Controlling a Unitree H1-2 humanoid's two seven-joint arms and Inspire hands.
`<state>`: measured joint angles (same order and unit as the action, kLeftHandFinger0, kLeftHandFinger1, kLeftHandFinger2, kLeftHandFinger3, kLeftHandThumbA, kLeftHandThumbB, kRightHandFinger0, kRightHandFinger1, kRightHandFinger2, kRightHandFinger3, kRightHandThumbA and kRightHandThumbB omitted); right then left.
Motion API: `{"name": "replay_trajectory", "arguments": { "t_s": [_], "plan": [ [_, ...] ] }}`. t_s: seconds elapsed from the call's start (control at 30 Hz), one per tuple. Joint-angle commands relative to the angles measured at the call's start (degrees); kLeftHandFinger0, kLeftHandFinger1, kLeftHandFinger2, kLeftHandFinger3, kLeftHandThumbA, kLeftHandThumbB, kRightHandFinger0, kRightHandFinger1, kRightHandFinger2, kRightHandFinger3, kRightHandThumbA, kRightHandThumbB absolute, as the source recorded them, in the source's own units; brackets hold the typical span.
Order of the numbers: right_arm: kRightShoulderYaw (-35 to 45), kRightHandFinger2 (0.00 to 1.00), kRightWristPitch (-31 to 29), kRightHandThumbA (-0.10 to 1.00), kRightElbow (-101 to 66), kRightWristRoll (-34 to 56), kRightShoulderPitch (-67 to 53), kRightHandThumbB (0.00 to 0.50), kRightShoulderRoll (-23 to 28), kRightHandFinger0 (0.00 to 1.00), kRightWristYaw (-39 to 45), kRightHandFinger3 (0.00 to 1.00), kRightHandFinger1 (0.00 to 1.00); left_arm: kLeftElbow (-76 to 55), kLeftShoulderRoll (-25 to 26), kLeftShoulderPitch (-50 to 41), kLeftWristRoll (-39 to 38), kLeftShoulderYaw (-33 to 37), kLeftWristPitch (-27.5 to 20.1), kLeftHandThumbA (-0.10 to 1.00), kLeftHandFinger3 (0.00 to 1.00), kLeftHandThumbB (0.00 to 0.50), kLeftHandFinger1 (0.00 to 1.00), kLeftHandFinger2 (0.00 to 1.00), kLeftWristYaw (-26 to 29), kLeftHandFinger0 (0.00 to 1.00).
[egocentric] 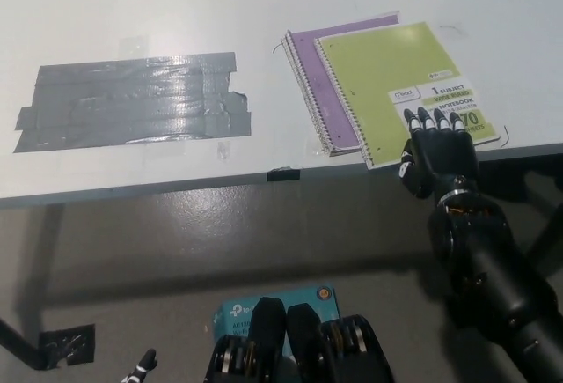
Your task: The robot uses its right hand to align two notebooks stacked together until they are fully overlapped
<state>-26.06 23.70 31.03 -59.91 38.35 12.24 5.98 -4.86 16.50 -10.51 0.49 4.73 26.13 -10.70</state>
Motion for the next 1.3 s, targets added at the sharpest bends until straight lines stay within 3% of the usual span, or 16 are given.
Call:
{"name": "replay_trajectory", "arguments": {
  "t_s": [0.0,0.07,0.17,0.2,0.23,0.27,0.43,0.47,0.7,0.87,1.0,1.13,1.27],
  "plan": [
    [-2.02,1.0,-1.29,1.0,1.9,2.16,-0.5,0.403,0.29,1.0,3.69,1.0,1.0,-1.73,0.11,0.18,-0.15,-0.05,0.76,1.0,1.0,0.5,0.66,0.73,-0.62,0.63],
    [-3.44,1.0,-2.02,1.0,2.32,1.16,0.88,0.371,0.38,1.0,3.68,1.0,1.0,-1.68,0.08,0.05,0.07,0.12,0.79,1.0,1.0,0.5,0.66,0.71,-0.56,0.63],
    [-4.32,1.0,-1.83,1.0,2.78,1.38,2.4,0.373,0.24,1.0,3.95,1.0,1.0,-1.3,0.06,0.18,0.1,0.13,0.79,1.0,1.0,0.5,0.62,0.71,-0.49,0.58],
    [-4.61,1.0,-1.75,1.0,3.12,1.45,3.1,0.374,0.16,1.0,4.1,1.0,1.0,-1.44,0.13,0.16,-0.01,0.14,0.79,1.0,1.0,0.5,0.65,0.73,-0.62,0.65],
    [-4.73,1.0,-1.71,1.0,3.18,1.56,3.19,0.374,0.19,1.0,4.07,1.0,1.0,-1.45,0.13,0.16,-0.01,0.15,0.8,1.0,1.0,0.5,0.65,0.74,-0.63,0.65],
    [-5.08,1.0,-2.26,1.0,4.07,1.52,5.07,0.404,0.01,1.0,3.98,1.0,1.0,-1.52,0.05,0.1,-0.18,0.01,0.79,1.0,1.0,0.5,0.65,0.73,-0.57,0.67],
    [-5.79,1.0,-1.6,1.0,3.99,2.0,6.57,0.401,0.02,1.0,5.0,1.0,1.0,-1.68,0.06,0.16,0.01,0.15,0.8,1.0,1.0,0.5,0.65,0.73,-0.56,0.63],
    [-6.01,1.0,-1.93,1.0,4.5,2.13,6.72,0.411,-0.09,1.0,4.66,1.0,1.0,-1.97,0.13,-0.1,0.32,0.29,0.74,1.0,1.0,0.5,0.62,0.71,-0.42,0.59],
    [-6.52,1.0,0.26,1.0,2.8,1.76,6.98,0.401,0.06,1.0,7.65,1.0,1.0,-1.76,0.04,0.26,0.26,0.21,0.79,1.0,1.0,0.5,0.62,0.71,-0.33,0.59],
    [-7.09,1.0,2.82,1.0,2.95,0.86,7.43,0.399,-0.61,1.0,9.6,1.0,1.0,-1.78,0.06,0.29,0.44,0.23,0.8,1.0,1.0,0.5,0.64,0.69,-0.22,0.66],
    [-4.33,1.0,3.23,1.0,3.29,-2.47,7.31,0.38,-2.74,1.0,11.12,1.0,1.0,-1.61,-0.02,0.2,0.01,-0.11,0.8,1.0,1.0,0.5,0.59,0.69,-0.27,0.57],
    [-0.35,1.0,3.23,1.0,4.1,-6.29,7.13,0.365,-5.57,1.0,10.38,1.0,1.0,-1.56,-0.26,0.17,-0.22,-0.18,0.8,1.0,1.0,0.5,0.58,0.67,-0.31,0.55],
    [2.53,1.0,3.23,1.0,3.6,-9.17,7.11,0.383,-7.75,1.0,11.49,1.0,1.0,-2.18,-0.19,-0.13,-0.02,-0.11,0.8,1.0,1.0,0.5,0.61,0.67,-0.29,0.63]
  ]
}}
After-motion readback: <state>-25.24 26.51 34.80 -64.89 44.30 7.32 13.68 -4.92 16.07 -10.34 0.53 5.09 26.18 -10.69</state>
